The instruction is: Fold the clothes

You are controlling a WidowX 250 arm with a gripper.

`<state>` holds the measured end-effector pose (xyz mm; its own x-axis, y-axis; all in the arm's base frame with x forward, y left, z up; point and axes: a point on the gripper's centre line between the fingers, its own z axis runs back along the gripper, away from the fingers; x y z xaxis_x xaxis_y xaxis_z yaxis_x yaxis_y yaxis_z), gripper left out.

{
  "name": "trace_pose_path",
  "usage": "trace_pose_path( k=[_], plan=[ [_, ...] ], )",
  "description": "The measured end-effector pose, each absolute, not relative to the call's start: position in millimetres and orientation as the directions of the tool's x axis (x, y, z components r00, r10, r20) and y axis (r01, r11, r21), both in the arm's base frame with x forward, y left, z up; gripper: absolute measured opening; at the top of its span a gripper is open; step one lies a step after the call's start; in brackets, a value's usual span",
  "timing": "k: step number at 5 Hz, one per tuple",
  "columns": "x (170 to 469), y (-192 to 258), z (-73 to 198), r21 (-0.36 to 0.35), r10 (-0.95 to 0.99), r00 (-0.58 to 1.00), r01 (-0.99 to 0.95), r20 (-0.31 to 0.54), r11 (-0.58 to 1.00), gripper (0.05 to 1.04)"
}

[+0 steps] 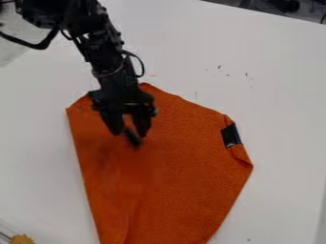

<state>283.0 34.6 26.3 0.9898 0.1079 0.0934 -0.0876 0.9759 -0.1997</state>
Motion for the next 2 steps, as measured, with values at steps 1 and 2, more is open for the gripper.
trace_pose_path(
  k=[1, 2],
  plan=[
    [288.2, 7.4, 35.0, -0.181, 0.102, 0.99, -0.083, 0.097, 0.98, 1.006],
    [288.0, 5.9, 45.0, -0.083, 0.03, 0.992, -0.02, 0.123, 0.996, 1.002]
  ],
)
